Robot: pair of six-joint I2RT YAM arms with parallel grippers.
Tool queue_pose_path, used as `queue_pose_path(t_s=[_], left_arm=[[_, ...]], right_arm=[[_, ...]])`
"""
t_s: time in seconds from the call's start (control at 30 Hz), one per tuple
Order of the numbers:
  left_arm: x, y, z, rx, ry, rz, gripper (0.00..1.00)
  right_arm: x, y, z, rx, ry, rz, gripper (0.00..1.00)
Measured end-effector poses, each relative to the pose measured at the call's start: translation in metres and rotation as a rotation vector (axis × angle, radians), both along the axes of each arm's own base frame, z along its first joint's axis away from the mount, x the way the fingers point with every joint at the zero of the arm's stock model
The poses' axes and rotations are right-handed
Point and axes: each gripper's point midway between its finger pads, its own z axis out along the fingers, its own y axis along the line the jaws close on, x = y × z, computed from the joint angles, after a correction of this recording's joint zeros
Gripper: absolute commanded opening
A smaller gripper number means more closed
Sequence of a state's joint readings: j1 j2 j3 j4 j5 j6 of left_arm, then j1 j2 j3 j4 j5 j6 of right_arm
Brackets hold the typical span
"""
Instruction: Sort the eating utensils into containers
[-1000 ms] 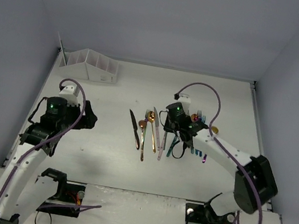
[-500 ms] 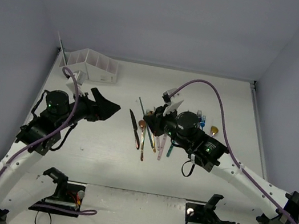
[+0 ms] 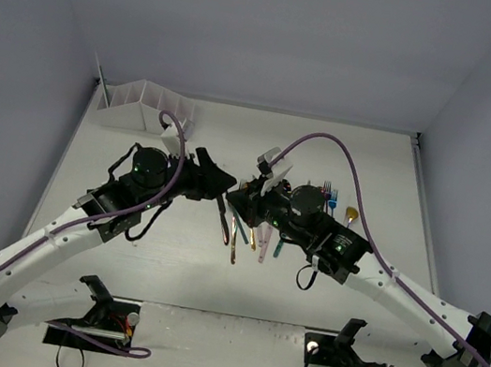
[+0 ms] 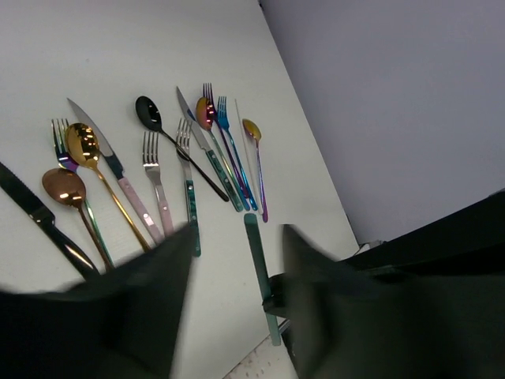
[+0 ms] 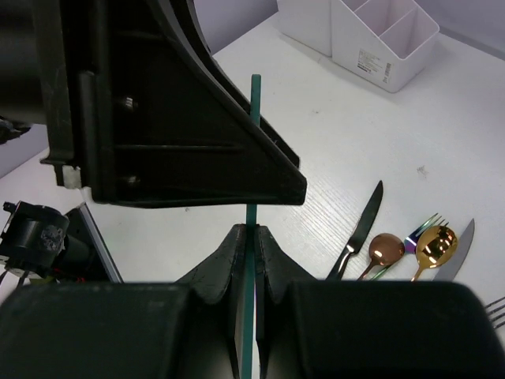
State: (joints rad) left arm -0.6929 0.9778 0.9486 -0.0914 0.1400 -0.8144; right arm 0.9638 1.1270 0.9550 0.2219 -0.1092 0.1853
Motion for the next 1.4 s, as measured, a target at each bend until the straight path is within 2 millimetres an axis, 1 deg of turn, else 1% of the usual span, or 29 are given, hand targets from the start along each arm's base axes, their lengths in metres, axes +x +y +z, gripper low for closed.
queue_pose_path(t_s=[0.07,0.13,0.2,0.23,0.27,0.3,0.33,0.37,0.4,0.53,0.6,0.67,0.73,0.8,0.83,0.9,0.93,1.0,1.07,1.13,1.23,1.27,1.33,1.4], left_arm=[[0.001,-0.004,0.001,0.002,-0.009,0.003,0.08],[0.003,-0.007,0.004,-0.003,-0.027,0.004,0.02],[0.003,-0.009,0.008,-0.006,-0.047,0.004,0.00],[0.003,-0.009,0.009,-0.003,-0.052,0.010,0.00],[0.004,-0.008,0.009,-0.003,-0.055,0.013,0.00],[0.005,-0.007,0.010,-0.001,-0.061,0.020,0.00],[0.006,-0.006,0.010,0.003,-0.067,0.029,0.00],[0.008,-0.005,0.010,0.009,-0.072,0.036,0.00],[0.009,-0.003,0.010,0.017,-0.079,0.046,0.00],[0.017,0.009,0.008,0.086,-0.105,0.101,0.00],[0.022,0.020,0.011,0.145,-0.128,0.141,0.00],[0.029,0.034,0.017,0.207,-0.157,0.187,0.00],[0.040,0.056,0.029,0.269,-0.188,0.256,0.00],[0.057,0.084,0.044,0.331,-0.220,0.336,0.00],[0.068,0.103,0.050,0.363,-0.229,0.385,0.00],[0.095,0.148,0.062,0.421,-0.236,0.512,0.00],[0.107,0.171,0.062,0.454,-0.226,0.569,0.00],[0.131,0.219,0.059,0.528,-0.189,0.672,0.00],[0.154,0.251,0.058,0.585,-0.170,0.724,0.00],[0.181,0.285,0.053,0.636,-0.137,0.764,0.00],[0.228,0.324,0.052,0.672,-0.128,0.804,0.00],[0.243,0.336,0.048,0.681,-0.126,0.820,0.00],[0.267,0.360,0.035,0.699,-0.106,0.842,0.00],[0.289,0.378,0.021,0.709,-0.088,0.857,0.00]], right_arm=[[0.000,0.000,0.000,0.000,-0.004,0.001,0.00],[0.001,0.001,-0.001,-0.004,-0.003,0.001,0.02],[0.002,0.002,-0.003,-0.006,-0.003,0.001,0.09],[0.002,0.003,-0.003,-0.005,-0.005,0.000,0.18],[0.003,0.003,-0.002,-0.003,-0.008,-0.002,0.24],[0.004,0.003,-0.001,-0.003,-0.011,-0.003,0.32],[0.004,0.003,-0.001,-0.003,-0.013,-0.004,0.47],[0.004,0.003,-0.001,-0.004,-0.016,-0.006,0.59],[0.005,0.003,-0.001,-0.006,-0.019,-0.008,0.67],[0.009,0.002,-0.004,-0.018,-0.029,-0.025,0.82],[0.012,0.001,-0.006,-0.025,-0.028,-0.040,0.84],[0.015,-0.002,-0.010,-0.032,-0.030,-0.060,0.86],[0.019,-0.008,-0.019,-0.048,-0.024,-0.086,0.87],[0.023,-0.016,-0.030,-0.068,-0.014,-0.115,0.87],[0.026,-0.022,-0.037,-0.080,-0.008,-0.131,0.87],[0.030,-0.034,-0.048,-0.105,0.005,-0.164,0.87],[0.032,-0.039,-0.052,-0.112,0.009,-0.179,0.88],[0.036,-0.050,-0.055,-0.118,0.012,-0.208,0.88],[0.038,-0.059,-0.056,-0.118,0.013,-0.229,0.88],[0.041,-0.067,-0.055,-0.118,0.015,-0.247,0.88],[0.043,-0.074,-0.057,-0.131,0.022,-0.264,0.88],[0.043,-0.076,-0.060,-0.142,0.028,-0.266,0.88],[0.042,-0.079,-0.065,-0.162,0.043,-0.264,0.88],[0.040,-0.080,-0.069,-0.174,0.057,-0.256,0.88]])
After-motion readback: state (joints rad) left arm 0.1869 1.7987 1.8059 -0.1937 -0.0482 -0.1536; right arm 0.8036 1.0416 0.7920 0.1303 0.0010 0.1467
